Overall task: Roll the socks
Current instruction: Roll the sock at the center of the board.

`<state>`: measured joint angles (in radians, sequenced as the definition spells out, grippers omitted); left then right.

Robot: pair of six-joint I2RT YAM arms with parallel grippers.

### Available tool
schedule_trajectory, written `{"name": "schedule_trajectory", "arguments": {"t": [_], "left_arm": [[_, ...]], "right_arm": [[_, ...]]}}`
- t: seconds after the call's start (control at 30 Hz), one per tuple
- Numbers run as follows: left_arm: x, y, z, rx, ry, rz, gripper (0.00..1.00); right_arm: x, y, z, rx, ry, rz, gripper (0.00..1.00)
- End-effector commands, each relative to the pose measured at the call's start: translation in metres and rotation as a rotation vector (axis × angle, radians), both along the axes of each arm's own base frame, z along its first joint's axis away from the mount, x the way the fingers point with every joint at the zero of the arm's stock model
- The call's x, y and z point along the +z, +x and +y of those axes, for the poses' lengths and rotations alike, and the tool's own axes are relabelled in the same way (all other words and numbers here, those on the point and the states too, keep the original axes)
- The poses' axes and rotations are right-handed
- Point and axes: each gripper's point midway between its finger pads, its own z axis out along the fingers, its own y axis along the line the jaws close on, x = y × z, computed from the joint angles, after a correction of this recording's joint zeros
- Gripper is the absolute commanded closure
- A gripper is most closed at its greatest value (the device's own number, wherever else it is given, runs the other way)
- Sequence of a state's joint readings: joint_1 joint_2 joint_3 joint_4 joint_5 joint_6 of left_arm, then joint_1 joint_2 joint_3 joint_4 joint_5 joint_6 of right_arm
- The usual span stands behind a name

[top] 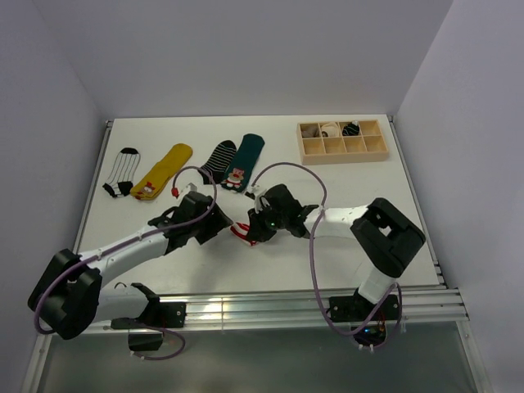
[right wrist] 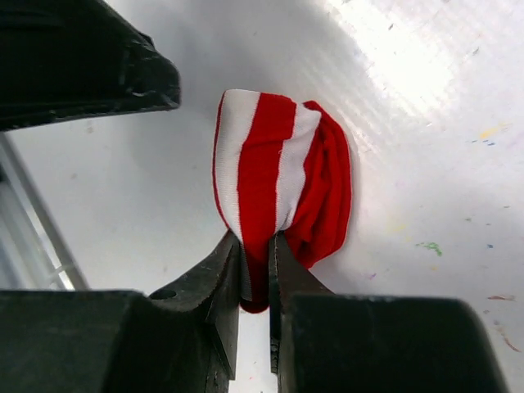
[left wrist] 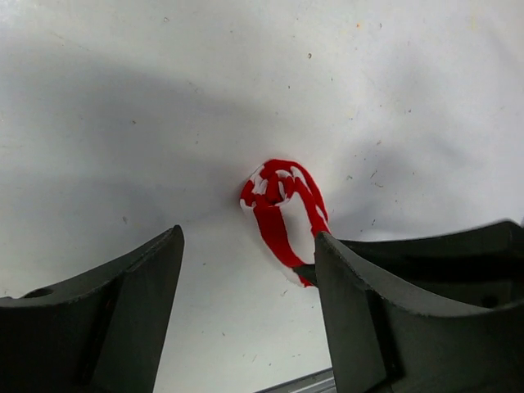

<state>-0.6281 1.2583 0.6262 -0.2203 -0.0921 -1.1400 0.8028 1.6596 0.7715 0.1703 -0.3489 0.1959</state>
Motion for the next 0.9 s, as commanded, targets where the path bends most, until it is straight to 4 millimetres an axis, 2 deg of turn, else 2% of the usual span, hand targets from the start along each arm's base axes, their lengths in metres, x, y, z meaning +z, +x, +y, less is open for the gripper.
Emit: {"name": "schedule_trajectory", "arguments": {"t": [0.0, 0.03, 0.13, 0.17, 0.23, 0.43, 0.57, 0.87], "left_arm": [[0.015, 0.007, -0.009, 0.022, -0.117, -0.088, 0.29], [0.016, 0.005, -0.011, 0.021, -0.139, -0.087, 0.28], [0.014, 0.004, -0.017, 0.005, -0.188, -0.105, 0.28], [0.013, 0.004, -0.019, 0.000, -0.195, -0.103, 0.28], [0.006, 0.003, -0.022, -0.004, -0.209, -0.089, 0.28], [-0.010, -0.004, -0.036, -0.033, -0.250, -0.037, 0.29], [-0.020, -0.005, -0.039, -0.026, -0.235, -0.016, 0.30], [-0.045, -0.010, -0.033, 0.035, -0.222, 0.041, 0.37]], "right_arm": [[-0.002, -0.027, -0.001, 0.095, 0.092, 0.208, 1.00], [0.001, -0.031, 0.001, 0.122, 0.123, 0.248, 1.00], [0.002, -0.026, -0.001, 0.101, 0.169, 0.333, 1.00], [0.003, -0.032, -0.001, 0.111, 0.196, 0.396, 1.00], [0.007, -0.024, -0.002, 0.096, 0.249, 0.419, 1.00], [-0.002, -0.021, -0.005, 0.059, 0.283, 0.520, 1.00], [-0.012, -0.023, -0.008, 0.026, 0.309, 0.604, 1.00], [-0.029, -0.019, -0.021, -0.042, 0.319, 0.677, 1.00]]}}
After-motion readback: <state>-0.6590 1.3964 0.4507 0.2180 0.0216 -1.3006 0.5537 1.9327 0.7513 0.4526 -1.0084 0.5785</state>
